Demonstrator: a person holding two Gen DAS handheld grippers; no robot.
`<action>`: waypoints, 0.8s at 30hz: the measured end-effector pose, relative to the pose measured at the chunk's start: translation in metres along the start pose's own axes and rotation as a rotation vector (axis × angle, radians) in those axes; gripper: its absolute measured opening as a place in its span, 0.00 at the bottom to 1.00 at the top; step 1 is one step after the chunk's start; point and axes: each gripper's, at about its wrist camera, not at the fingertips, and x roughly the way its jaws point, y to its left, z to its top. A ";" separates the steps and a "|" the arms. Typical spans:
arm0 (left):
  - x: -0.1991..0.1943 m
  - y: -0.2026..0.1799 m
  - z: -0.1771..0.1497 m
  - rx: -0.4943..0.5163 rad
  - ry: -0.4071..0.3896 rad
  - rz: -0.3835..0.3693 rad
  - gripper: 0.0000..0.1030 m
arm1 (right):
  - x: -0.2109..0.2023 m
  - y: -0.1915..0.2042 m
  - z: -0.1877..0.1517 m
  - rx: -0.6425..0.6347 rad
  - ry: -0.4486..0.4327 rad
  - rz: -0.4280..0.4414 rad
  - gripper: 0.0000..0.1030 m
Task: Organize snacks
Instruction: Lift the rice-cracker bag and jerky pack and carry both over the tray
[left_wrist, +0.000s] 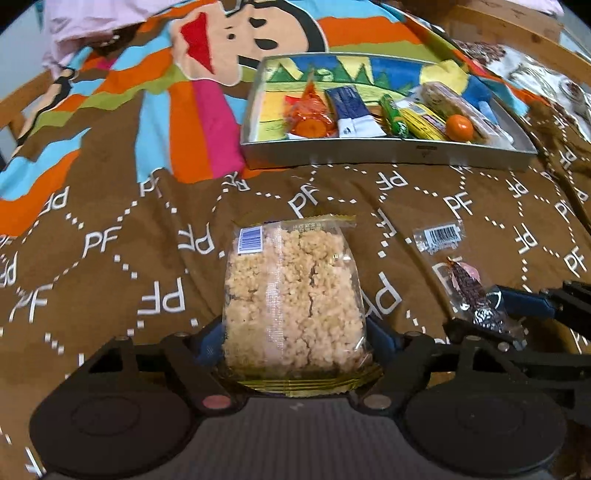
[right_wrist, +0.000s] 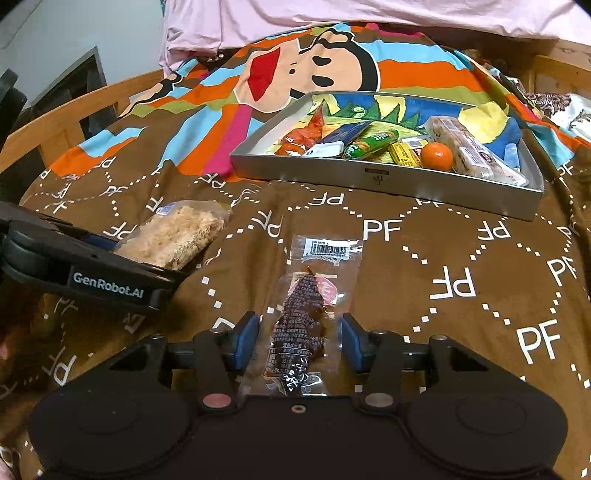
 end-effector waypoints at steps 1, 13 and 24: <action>-0.001 -0.001 -0.002 0.000 -0.013 0.013 0.80 | 0.000 0.000 0.000 0.000 0.000 -0.001 0.49; 0.008 -0.004 0.003 0.005 -0.040 0.061 0.94 | 0.006 0.003 0.000 -0.005 -0.018 -0.029 0.55; 0.015 0.005 0.010 -0.057 -0.058 0.033 0.75 | 0.008 0.006 -0.001 -0.012 -0.028 -0.037 0.47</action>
